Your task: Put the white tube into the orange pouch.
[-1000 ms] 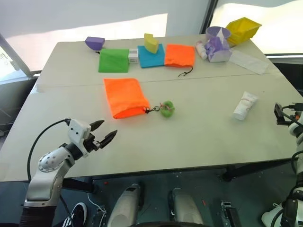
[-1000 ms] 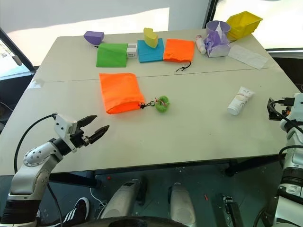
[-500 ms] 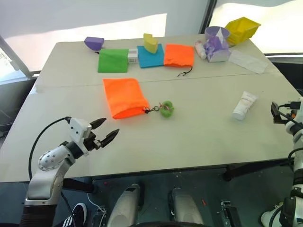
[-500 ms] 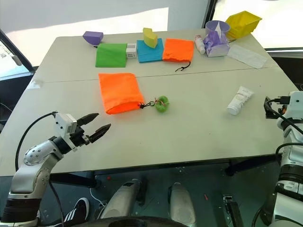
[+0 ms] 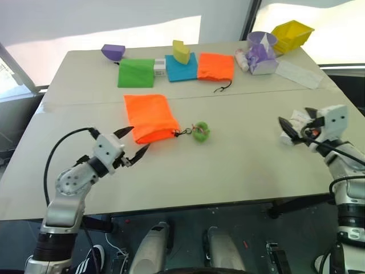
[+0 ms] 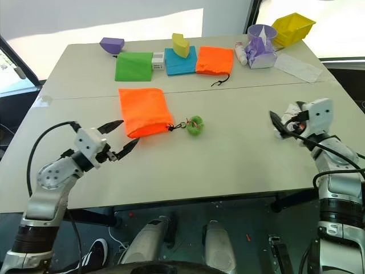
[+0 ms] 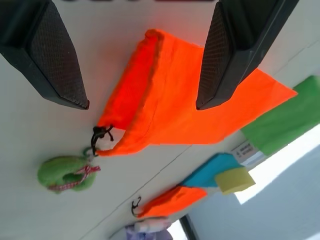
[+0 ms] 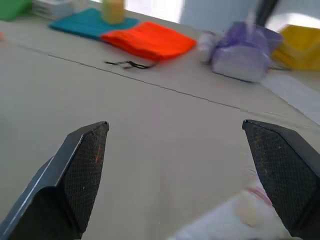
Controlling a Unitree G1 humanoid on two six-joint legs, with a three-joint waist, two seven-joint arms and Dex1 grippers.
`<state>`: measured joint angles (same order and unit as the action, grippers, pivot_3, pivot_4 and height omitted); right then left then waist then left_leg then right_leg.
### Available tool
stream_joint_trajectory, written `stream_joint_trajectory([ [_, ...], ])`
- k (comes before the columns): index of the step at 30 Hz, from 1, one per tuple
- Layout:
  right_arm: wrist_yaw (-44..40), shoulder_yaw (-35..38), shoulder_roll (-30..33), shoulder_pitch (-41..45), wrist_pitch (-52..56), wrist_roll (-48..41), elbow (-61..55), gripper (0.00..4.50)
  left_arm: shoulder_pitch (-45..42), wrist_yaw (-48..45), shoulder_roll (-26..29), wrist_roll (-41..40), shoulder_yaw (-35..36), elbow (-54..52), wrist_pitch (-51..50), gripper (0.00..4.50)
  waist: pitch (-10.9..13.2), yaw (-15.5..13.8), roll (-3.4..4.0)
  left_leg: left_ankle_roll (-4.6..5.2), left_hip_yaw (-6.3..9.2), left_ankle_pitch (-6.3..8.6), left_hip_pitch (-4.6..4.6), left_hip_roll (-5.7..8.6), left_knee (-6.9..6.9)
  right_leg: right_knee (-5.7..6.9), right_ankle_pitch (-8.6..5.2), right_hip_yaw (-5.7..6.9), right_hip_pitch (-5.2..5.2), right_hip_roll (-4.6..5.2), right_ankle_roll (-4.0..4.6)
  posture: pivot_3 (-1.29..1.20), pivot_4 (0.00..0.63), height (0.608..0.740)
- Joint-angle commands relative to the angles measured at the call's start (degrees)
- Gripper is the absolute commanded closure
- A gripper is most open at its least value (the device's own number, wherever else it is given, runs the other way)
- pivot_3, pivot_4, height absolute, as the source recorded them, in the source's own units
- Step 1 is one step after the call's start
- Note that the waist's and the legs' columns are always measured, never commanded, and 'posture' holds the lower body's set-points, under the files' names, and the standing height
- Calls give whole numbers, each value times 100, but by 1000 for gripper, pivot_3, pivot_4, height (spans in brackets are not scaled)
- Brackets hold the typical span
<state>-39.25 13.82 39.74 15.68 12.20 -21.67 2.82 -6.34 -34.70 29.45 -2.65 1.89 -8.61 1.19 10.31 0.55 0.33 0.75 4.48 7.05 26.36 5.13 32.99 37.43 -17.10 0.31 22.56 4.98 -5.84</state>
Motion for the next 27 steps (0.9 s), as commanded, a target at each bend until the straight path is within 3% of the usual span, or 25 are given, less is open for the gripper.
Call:
stream_joint_trajectory([
  [1,-434,-534,-67,-192,620,-470,-1345,0,-255,547,51,668,-78,296,224,797,1,-3,-2,0,2,1,1,0,0,0,0,0,2,0,0,0,150,740],
  [15,90,-1492,-847,-116,844,120,-1875,0,-707,1027,-233,1125,-365,906,40,797,1,1,-4,-3,5,1,9,3,-3,0,2,1,36,0,-1,0,150,740],
  [18,165,-1567,-1005,-71,872,160,-1957,0,-712,1041,-234,1167,-399,903,-98,1630,1,-2,-4,-2,5,1,8,4,-1,0,3,1,35,-1,-3,0,150,740],
  [24,195,-1692,-1066,-56,767,398,-1865,0,-644,977,-264,1125,-450,794,-338,4449,1,-12,-4,-3,5,1,7,5,1,0,13,1,30,0,-16,0,150,740],
  [27,281,-1825,-1055,2,500,783,-1690,0,-580,854,-277,989,-438,611,-487,4449,1,2,-4,-3,5,1,5,5,1,0,16,1,30,0,-14,0,150,740],
])
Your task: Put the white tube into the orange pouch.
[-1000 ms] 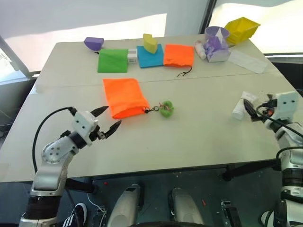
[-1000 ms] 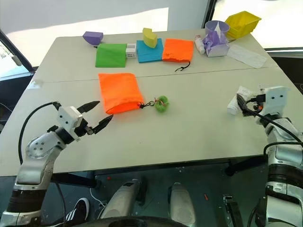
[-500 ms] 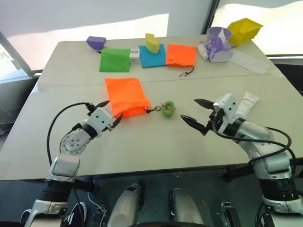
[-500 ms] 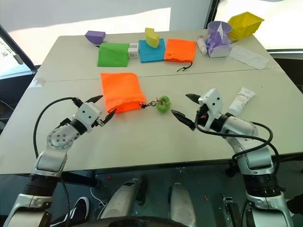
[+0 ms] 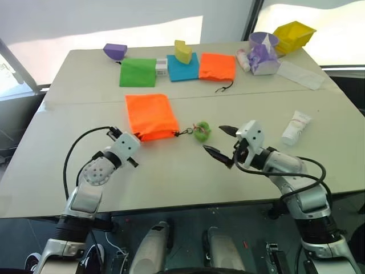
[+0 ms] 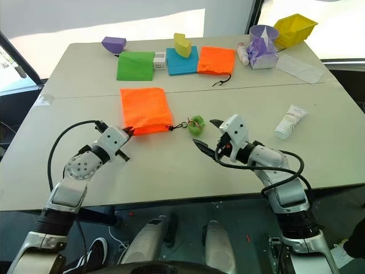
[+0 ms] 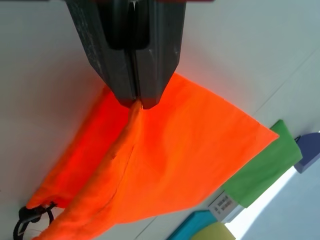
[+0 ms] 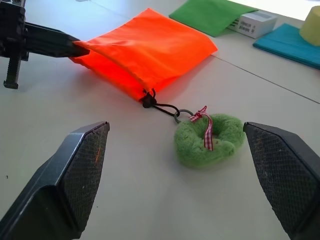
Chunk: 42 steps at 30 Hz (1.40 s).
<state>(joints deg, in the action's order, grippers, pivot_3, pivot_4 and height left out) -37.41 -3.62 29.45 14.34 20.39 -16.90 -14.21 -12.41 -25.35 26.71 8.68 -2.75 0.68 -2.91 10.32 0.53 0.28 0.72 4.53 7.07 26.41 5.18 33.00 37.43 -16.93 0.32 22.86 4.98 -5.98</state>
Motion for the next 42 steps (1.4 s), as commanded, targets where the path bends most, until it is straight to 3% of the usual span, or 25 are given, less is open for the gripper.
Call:
stream_joint_trajectory([
  [1,129,-127,-38,164,-387,420,65,0,48,-156,-1,-219,27,-389,-103,4449,0,4,0,0,0,0,0,0,0,0,0,0,0,0,0,0,150,740],
  [6,132,-192,-180,276,-448,541,176,0,136,-432,29,-437,-9,-757,-371,4449,0,10,0,0,0,0,0,0,0,1,1,0,3,-1,1,0,150,740],
  [21,-22,861,645,365,-564,536,1063,0,525,-988,-121,-1201,-231,-2328,-1511,4449,0,6,0,0,-1,-1,-2,-1,2,1,1,-1,-21,-2,1,0,150,740],
  [24,470,1253,722,233,-316,742,1010,0,491,-983,-109,-1218,-244,-2340,-1475,4449,0,-9,0,0,-1,-1,-2,-1,2,0,0,-1,-23,-2,1,0,150,740],
  [29,1759,2261,445,27,1612,577,473,0,540,-960,-70,-1235,-228,-2215,-1397,4449,0,-99,0,0,-1,-1,-2,0,3,1,0,-2,-17,-2,2,0,150,740],
  [37,2504,2479,460,600,4221,573,-48,0,658,-884,-94,-1158,-343,-2079,-1250,4449,0,-113,4,0,-4,-1,0,-2,0,2,0,-8,-16,-2,6,0,150,740],
  [42,2697,2651,288,1185,4791,481,317,0,700,-850,-133,-1124,-399,-2068,-1176,4449,0,-118,4,-1,-6,0,1,-1,0,0,1,-7,-8,1,8,0,150,740],
])
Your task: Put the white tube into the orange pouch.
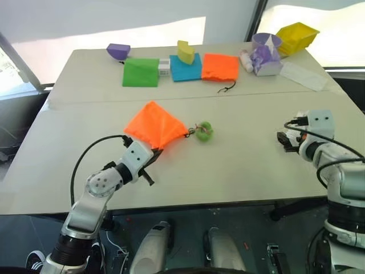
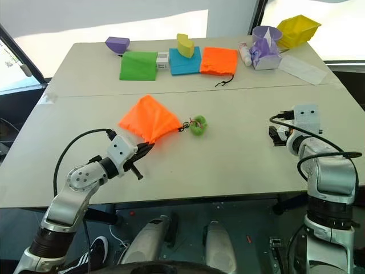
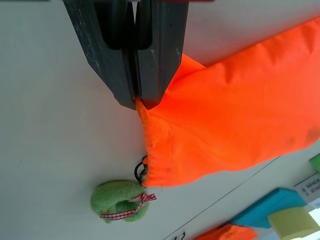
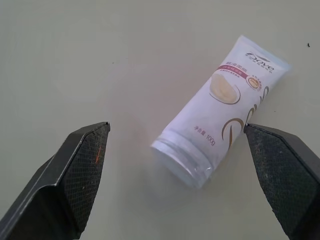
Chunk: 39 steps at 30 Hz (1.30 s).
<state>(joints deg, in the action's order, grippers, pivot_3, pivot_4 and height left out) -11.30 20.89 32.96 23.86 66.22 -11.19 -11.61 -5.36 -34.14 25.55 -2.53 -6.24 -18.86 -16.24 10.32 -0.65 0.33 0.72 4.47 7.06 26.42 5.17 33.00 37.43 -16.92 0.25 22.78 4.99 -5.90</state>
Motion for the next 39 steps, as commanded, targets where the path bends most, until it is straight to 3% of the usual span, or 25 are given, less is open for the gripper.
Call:
stream_joint_trajectory([
  [1,109,221,-92,279,294,-96,121,0,5,23,-16,-10,-53,-113,175,4449,0,0,0,0,0,0,0,0,0,-1,0,1,-1,0,0,0,150,740],
  [20,991,556,-580,1012,-222,135,1688,0,166,106,15,-21,-47,-325,229,4449,0,23,1,3,-4,-2,2,0,0,-7,1,2,-13,-4,-1,0,150,740],
  [25,937,392,-534,987,-322,141,1783,2406,162,94,22,-20,-67,-307,239,4500,0,12,1,3,-4,-2,2,0,0,-7,1,2,-14,-4,-1,0,150,740],
  [26,936,366,-527,952,-328,152,1770,2701,162,89,23,-29,-65,-311,234,4500,0,13,1,3,-4,-2,1,0,0,-8,1,2,-14,-4,-1,0,150,740],
  [30,869,351,-503,873,-346,115,1703,2701,152,85,24,-31,-75,-297,225,4500,0,14,1,3,-3,-2,-1,-1,0,-7,1,2,-15,-4,-1,0,150,740],
  [32,529,287,-498,876,-540,-87,1519,2701,158,89,24,-29,-71,-295,226,4500,0,14,1,3,-3,-2,-1,-1,1,-7,1,2,-15,-5,-1,0,150,740],
  [34,-472,-289,-240,672,-1201,-263,1108,2701,165,92,27,-25,-70,-294,226,4500,2,24,3,3,-3,-2,1,0,1,-8,1,2,-15,-5,-1,0,150,740],
  [37,-2635,-906,458,-116,-1361,-1262,-169,2701,163,107,19,-35,-55,-296,236,4500,5,45,9,5,-4,-3,3,-2,-1,-8,1,2,-12,-6,-3,0,150,740],
  [39,-3416,-1129,887,-526,-1272,-1716,-751,2701,167,128,25,-20,-48,-290,218,4500,5,35,7,15,-1,-8,4,-6,0,-8,-3,5,-13,-8,-9,0,150,740],
])
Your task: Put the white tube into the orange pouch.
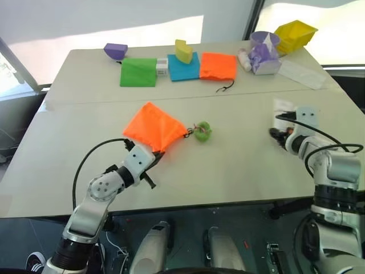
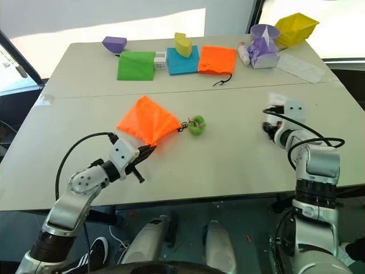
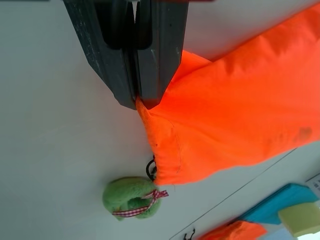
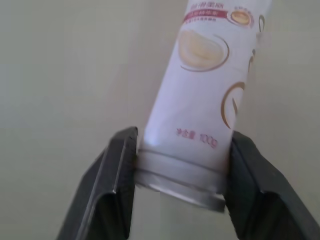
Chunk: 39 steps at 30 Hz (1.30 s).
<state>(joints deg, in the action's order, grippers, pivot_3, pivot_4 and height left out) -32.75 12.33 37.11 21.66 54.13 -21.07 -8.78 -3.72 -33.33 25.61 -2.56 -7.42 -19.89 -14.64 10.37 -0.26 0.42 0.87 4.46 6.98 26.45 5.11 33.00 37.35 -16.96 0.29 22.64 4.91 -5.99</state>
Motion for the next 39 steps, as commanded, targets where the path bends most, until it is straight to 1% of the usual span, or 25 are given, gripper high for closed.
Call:
stream_joint_trajectory([
  [1,-1568,-389,682,-508,38,-968,-1414,2701,7,76,7,-10,81,-192,51,4500,0,-8,-2,1,1,1,-1,-1,0,-1,-2,2,-3,0,-2,0,150,740],
  [4,-2081,-480,1018,-811,568,-1793,-2152,2701,8,153,-13,8,94,-220,25,4500,3,-39,-8,-6,2,11,4,0,1,-11,-3,1,-5,6,-1,0,150,740],
  [6,-2167,-921,1171,-907,396,-1655,-2456,2701,6,225,-7,41,122,-241,76,4500,4,-33,-10,-4,2,15,8,0,2,-20,-3,0,-8,11,0,0,150,740],
  [9,-2111,-1520,1197,-898,46,-1280,-2532,2701,5,268,15,44,172,-284,146,4500,1,-9,-17,-4,-3,17,8,0,1,-25,1,2,-7,28,8,0,150,740],
  [13,-1773,-2262,891,-555,-402,-609,-1997,2701,5,292,31,16,230,-319,169,4500,1,44,-16,-2,-31,19,12,0,-1,-25,4,18,6,63,14,0,150,740],
  [17,-1653,-2388,529,-163,-448,-530,-1534,2701,81,198,84,-19,225,-429,128,4500,1,91,-17,3,-38,22,15,3,-2,-25,6,20,33,67,14,0,150,740],
  [19,-1716,-2546,483,-80,-514,-449,-1469,2701,117,165,97,-25,205,-472,116,4500,1,79,-17,4,-38,21,16,2,-4,-23,6,21,54,63,11,0,150,740],
  [22,-1741,-2811,382,30,-617,-285,-1368,2701,132,109,90,-60,191,-513,101,4500,1,62,-17,5,-35,21,16,0,-5,-21,6,21,57,59,5,0,150,740],
  [24,-1681,-2959,187,173,-646,-183,-1201,2701,130,153,67,-45,213,-517,63,4500,1,64,-17,7,-36,22,15,0,-4,-20,6,21,55,58,3,0,150,740],
  [26,-1496,-3002,-184,398,-707,-84,-926,2701,119,169,64,-35,209,-519,28,4500,2,91,-18,8,-36,23,14,1,0,-20,9,21,52,58,-1,0,150,740],
  [28,-1532,-3112,-360,550,-778,-7,-816,2701,134,153,75,-43,200,-529,11,4500,2,97,-18,8,-36,23,11,1,1,-20,20,18,49,56,-16,0,150,740],
  [31,-1382,-3180,-752,789,-858,108,-566,2701,222,95,136,-23,162,-582,16,4500,0,91,-21,7,-31,24,5,1,1,-19,30,18,48,54,-13,0,150,740],
  [34,-1293,-3322,-1001,923,-970,305,-323,2701,286,103,140,-24,135,-655,-21,4500,0,88,-21,7,-31,24,6,1,1,-19,36,17,50,54,-12,0,150,740],
  [37,-1296,-3663,-1086,1107,-1349,751,44,2701,340,99,160,-31,128,-739,-50,4500,0,90,-21,7,-31,23,6,5,1,-20,37,16,53,55,-13,0,150,740],
  [39,-1181,-3617,-1322,1218,-1324,776,322,2701,372,106,172,-14,132,-759,-67,4500,0,96,-21,6,-31,23,6,5,1,-18,38,15,57,53,-13,0,150,740],
])
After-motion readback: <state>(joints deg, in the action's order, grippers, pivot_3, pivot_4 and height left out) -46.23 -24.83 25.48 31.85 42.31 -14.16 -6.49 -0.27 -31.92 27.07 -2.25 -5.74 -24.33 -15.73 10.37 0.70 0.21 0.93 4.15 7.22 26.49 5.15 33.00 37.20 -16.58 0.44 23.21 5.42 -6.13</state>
